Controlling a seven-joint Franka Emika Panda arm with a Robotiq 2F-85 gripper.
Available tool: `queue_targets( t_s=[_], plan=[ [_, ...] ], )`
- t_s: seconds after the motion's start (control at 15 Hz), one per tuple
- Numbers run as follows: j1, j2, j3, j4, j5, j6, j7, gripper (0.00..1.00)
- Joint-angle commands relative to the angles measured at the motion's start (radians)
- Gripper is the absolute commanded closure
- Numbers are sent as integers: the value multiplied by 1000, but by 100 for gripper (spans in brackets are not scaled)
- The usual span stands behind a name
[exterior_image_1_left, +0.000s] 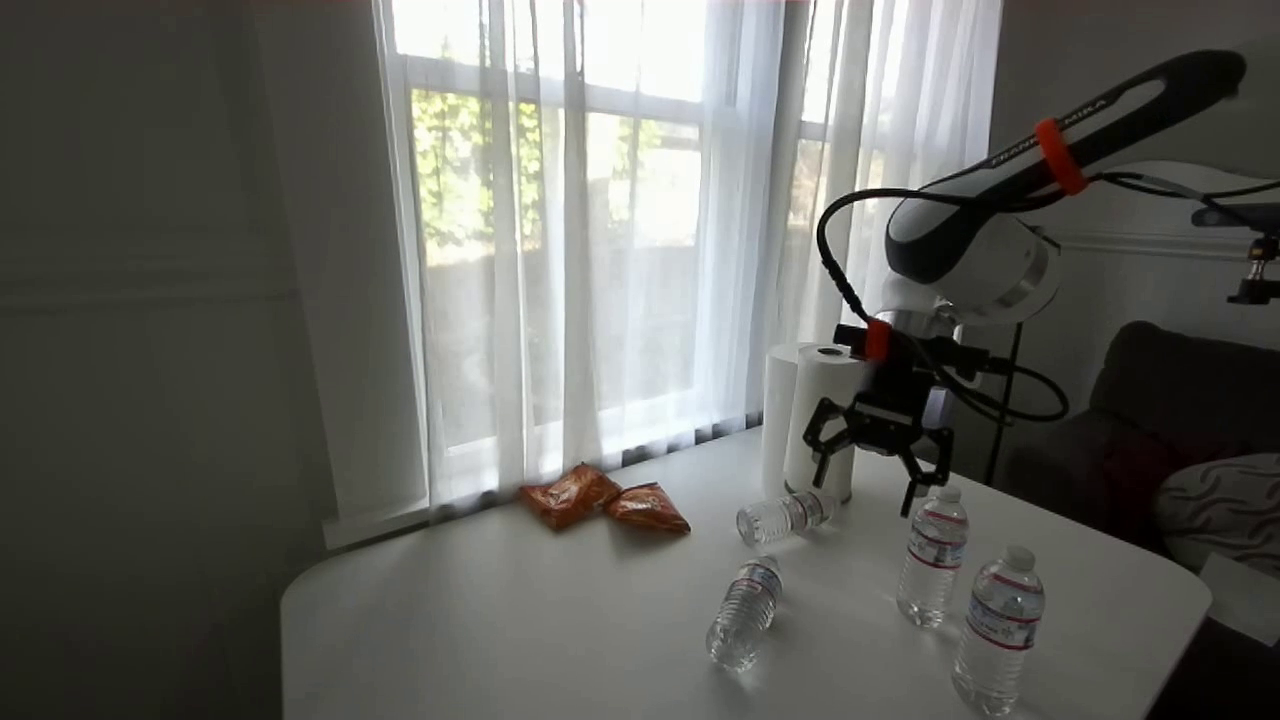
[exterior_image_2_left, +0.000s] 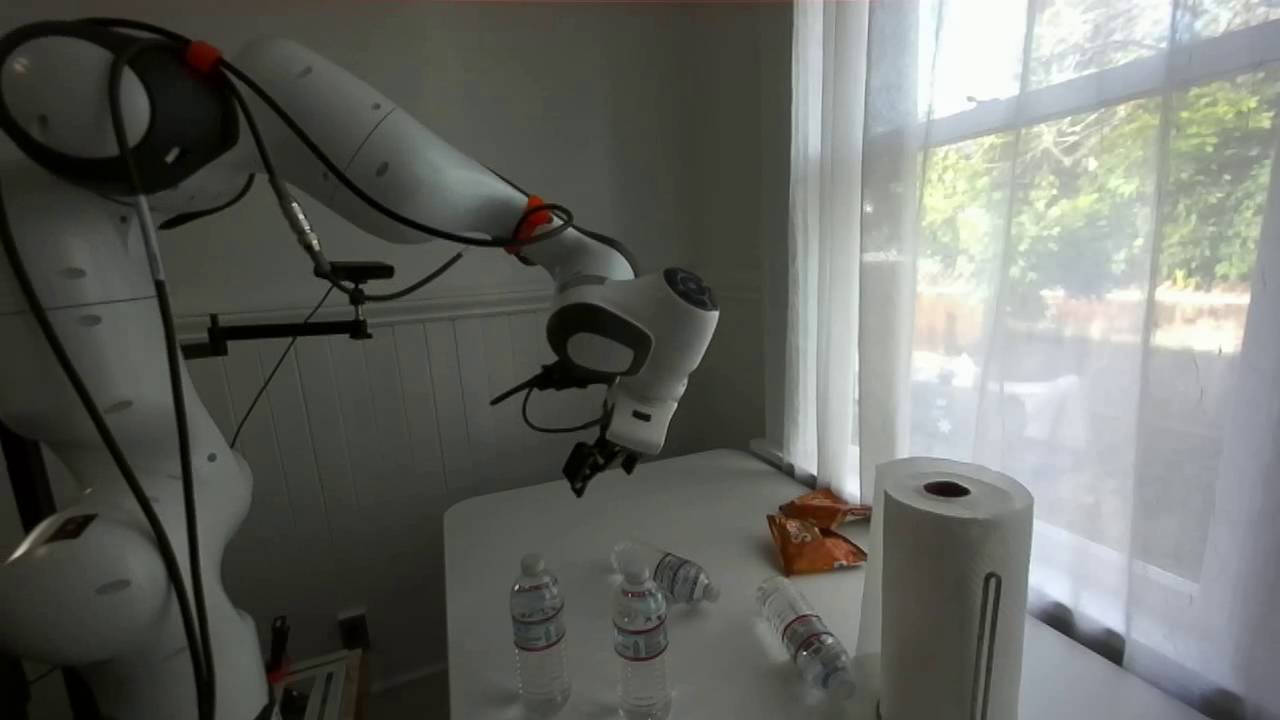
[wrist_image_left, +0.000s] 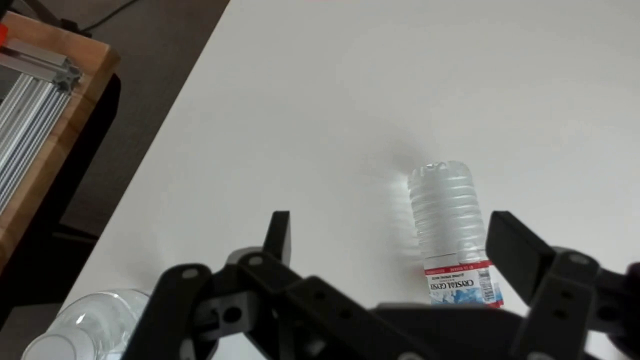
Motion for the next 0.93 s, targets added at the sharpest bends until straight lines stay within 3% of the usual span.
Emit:
queue_targets(
  t_s=[0.0,0.27,0.4,0.67,0.87],
  plan=[
    [10,7,5,5,-14,4,10,0],
    [8,20,4,15,-23,7,12,0],
    [12,0,14,15,-79,33,45,0],
    [26,54,28,71,-137,54,41,0],
    [37,104,39,127,-241,77,82,0]
  ],
)
